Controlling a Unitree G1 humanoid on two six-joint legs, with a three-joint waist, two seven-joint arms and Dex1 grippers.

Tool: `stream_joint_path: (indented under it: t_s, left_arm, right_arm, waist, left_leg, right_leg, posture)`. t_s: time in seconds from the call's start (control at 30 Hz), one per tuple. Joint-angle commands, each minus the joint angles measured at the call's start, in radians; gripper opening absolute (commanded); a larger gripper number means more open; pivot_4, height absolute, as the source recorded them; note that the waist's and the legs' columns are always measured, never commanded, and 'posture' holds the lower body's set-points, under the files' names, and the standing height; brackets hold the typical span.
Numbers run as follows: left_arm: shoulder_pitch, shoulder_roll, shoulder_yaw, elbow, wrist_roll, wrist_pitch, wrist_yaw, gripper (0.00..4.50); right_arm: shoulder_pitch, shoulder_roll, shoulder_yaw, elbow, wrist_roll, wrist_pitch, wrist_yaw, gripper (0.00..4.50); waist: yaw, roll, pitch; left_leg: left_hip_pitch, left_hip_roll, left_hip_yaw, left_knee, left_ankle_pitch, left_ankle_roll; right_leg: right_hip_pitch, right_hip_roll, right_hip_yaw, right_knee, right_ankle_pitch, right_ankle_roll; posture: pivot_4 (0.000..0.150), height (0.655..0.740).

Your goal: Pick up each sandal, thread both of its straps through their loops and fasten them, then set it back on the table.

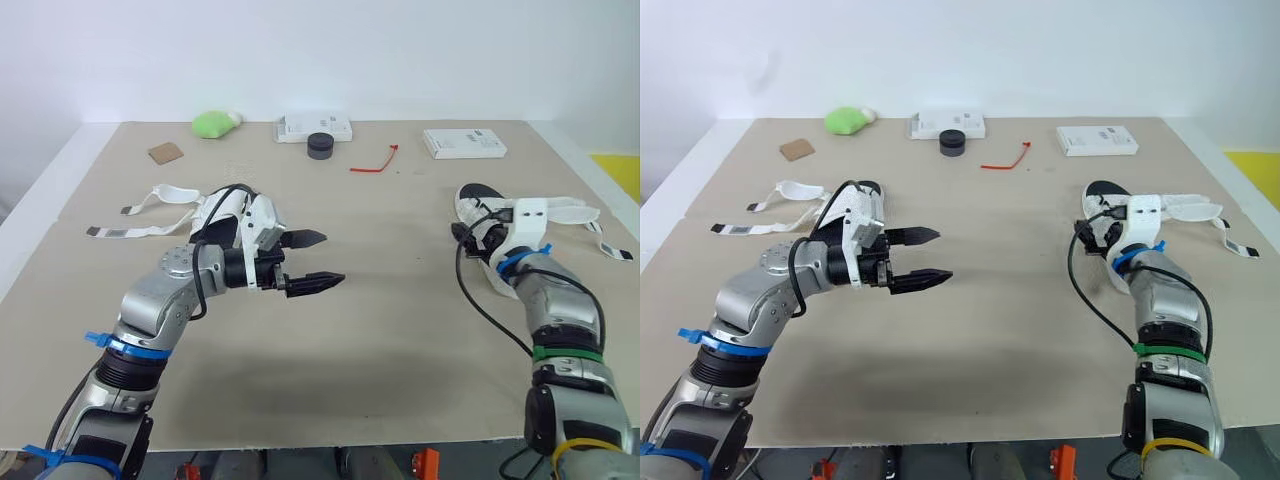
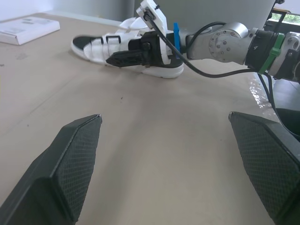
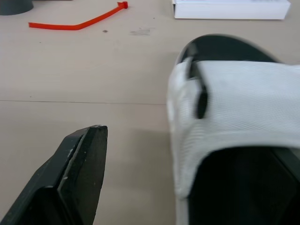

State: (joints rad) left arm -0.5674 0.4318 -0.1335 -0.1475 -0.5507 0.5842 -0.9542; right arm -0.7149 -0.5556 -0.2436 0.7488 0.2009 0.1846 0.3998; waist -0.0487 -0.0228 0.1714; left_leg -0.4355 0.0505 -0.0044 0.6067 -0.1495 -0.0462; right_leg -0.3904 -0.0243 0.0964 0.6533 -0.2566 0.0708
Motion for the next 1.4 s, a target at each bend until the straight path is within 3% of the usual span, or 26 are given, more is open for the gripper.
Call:
stream_joint_path:
  t_s: [0.03,0.17,0.4,0.57,0.7,0.83,1.0,1.17,1.4]
  left_arm:
    - [-0.003,-0.009,0.017,-0.012,-0.005,-0.028,-0.007,4.5]
    - [-0.001,-0.027,0.028,-0.01,-0.009,-0.028,0.006,4.5]
    - [0.009,-0.042,0.064,-0.015,-0.023,-0.02,0.034,4.5]
    - [0.033,-0.01,0.071,-0.032,-0.029,0.004,0.021,4.5]
    - [0.07,0.062,0.083,-0.066,-0.043,0.025,-0.011,4.5]
    - [0.117,0.132,0.129,-0.101,-0.071,0.053,-0.028,4.5]
    - [0.145,0.181,0.174,-0.125,-0.11,0.077,-0.035,4.5]
    - [0.129,0.205,0.265,-0.141,-0.224,0.14,-0.036,4.5]
    - [0.134,0.237,0.292,-0.162,-0.266,0.188,-0.013,4.5]
  right_arm:
    - [-0.032,0.008,-0.006,0.076,-0.032,-0.065,-0.067,4.42]
    - [-0.045,0.024,-0.007,0.133,-0.046,-0.132,-0.104,3.35]
    - [-0.05,0.057,-0.008,0.138,-0.032,-0.205,-0.084,0.06]
    - [-0.057,0.073,-0.023,0.133,-0.009,-0.201,-0.072,0.06]
    - [-0.006,0.078,0.02,-0.059,0.036,-0.134,0.091,0.06]
    - [0.209,-0.039,0.177,-0.585,0.183,0.062,0.479,0.06]
    - [0.366,-0.258,0.292,-0.968,0.344,0.261,0.816,0.06]
    - [0.347,-0.317,0.402,-0.989,0.276,0.191,0.968,0.06]
    - [0.289,-0.262,0.507,-0.826,0.122,0.008,1.027,0.06]
  waist:
    - [0.0,0.0,0.0]
    - [0.0,0.0,0.0]
    - [-0.001,0.0,0.0]
    - [-0.01,0.0,0.0]
    - [-0.025,0.0,0.0]
    - [-0.025,0.003,0.002]
    - [-0.014,0.006,0.003]
    - [-0.006,0.002,0.005]
    - [-0.005,-0.001,0.006]
  left_leg:
    - [0.0,0.0,0.0,0.0,0.0,0.0]
    - [0.0,0.0,0.0,0.003,0.0,0.0]
    - [0.0,0.0,0.0,0.004,0.002,0.003]
    - [0.0,0.0,0.0,0.004,0.002,0.003]
    - [0.0,0.001,0.0,0.002,0.002,0.003]
    - [-0.002,0.001,-0.001,-0.001,0.002,0.003]
    - [-0.005,0.0,0.0,-0.003,0.001,0.003]
    - [-0.004,0.001,0.0,0.002,0.002,0.003]
    - [-0.003,0.001,0.0,0.004,0.006,0.002]
  right_leg:
    - [0.0,0.0,0.0,0.0,0.0,0.0]
    - [0.001,0.0,0.0,0.0,0.001,0.002]
    - [0.002,0.0,0.001,0.0,0.003,0.005]
    - [0.001,0.001,0.001,0.0,0.003,0.005]
    - [0.001,0.001,0.002,0.0,0.005,0.001]
    - [-0.003,0.002,0.001,0.0,0.004,0.0]
    - [-0.007,0.0,0.001,0.002,0.0,0.001]
    - [-0.006,0.001,0.0,0.002,-0.001,0.004]
    - [-0.007,0.001,0.001,0.002,0.003,0.001]
  posture:
    - [0.15,0.74]
    - [0.15,0.74]
    - [0.15,0.74]
    - [0.15,0.74]
    - [0.15,0.74]
    - [0.15,0.74]
    - [0.15,0.74]
    - [0.15,0.74]
    - [0.15,0.74]
